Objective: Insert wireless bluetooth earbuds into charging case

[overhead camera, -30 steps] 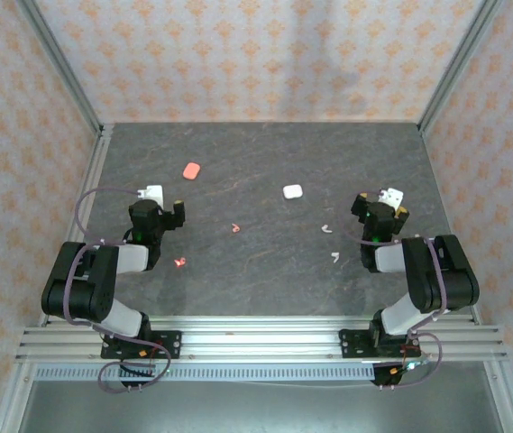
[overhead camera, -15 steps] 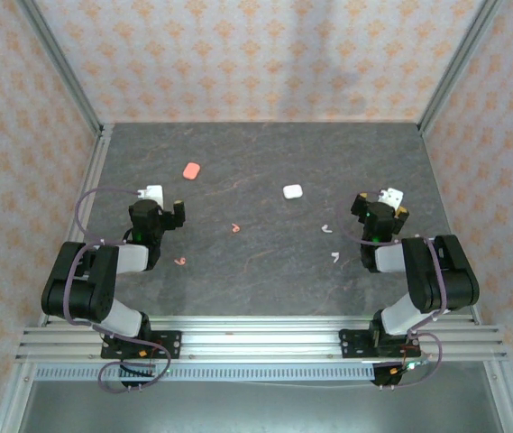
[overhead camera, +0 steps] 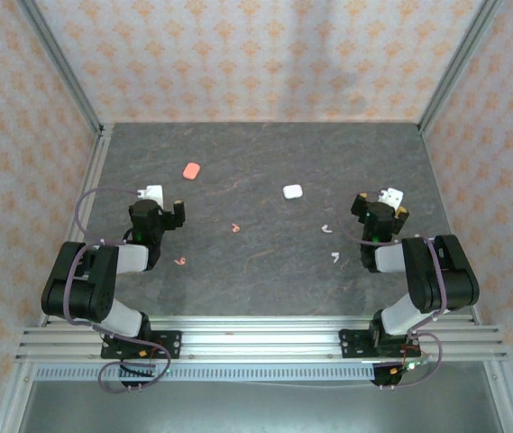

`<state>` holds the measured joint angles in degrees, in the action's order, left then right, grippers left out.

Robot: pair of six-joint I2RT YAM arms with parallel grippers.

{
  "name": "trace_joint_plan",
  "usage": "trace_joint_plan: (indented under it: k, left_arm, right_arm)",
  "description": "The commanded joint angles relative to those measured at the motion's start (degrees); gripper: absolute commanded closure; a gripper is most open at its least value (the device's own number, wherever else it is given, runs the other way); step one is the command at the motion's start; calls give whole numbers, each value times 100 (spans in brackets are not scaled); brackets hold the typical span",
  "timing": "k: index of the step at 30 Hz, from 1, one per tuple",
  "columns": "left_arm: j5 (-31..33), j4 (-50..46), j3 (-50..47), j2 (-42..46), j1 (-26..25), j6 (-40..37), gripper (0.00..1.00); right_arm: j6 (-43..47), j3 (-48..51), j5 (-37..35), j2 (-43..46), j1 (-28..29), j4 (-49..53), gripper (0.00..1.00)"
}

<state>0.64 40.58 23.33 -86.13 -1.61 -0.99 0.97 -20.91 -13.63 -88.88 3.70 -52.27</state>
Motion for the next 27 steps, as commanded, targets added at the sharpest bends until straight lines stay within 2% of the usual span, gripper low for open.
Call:
trace_joint_plan:
  k: [1, 9, 12, 15, 18, 21, 23, 27]
  left_arm:
    - [50, 153, 123, 34, 20, -6, 0]
    - [50, 172, 128, 43, 22, 3, 0]
    - [79, -390, 400, 199, 29, 15, 0]
    - [259, -1245, 727, 500, 30, 74, 0]
    - [346, -2101, 972, 895, 33, 117, 0]
    - [596, -3055, 1289, 1253, 29, 322, 0]
    - [738, -3655, 1479, 1451, 38, 611, 0]
    - [548, -4627, 1869, 1578, 38, 1176, 0]
  right_arm:
    - [37, -54, 23, 2, -6, -37, 1]
    - [30, -27, 21, 17, -10, -80, 1]
    - [52, 136, 70, 83, -10, -343, 1]
    - [154, 209, 306, 521, -1, -108, 1]
    - [184, -168, 453, 1228, -1, 1119, 1]
    - [-80, -1340, 686, 1580, 5, 3488, 1]
    - [-342, -2202, 724, 1370, 135, 4802, 1]
    - [-474, -3740, 553, 433, 753, 6544, 1]
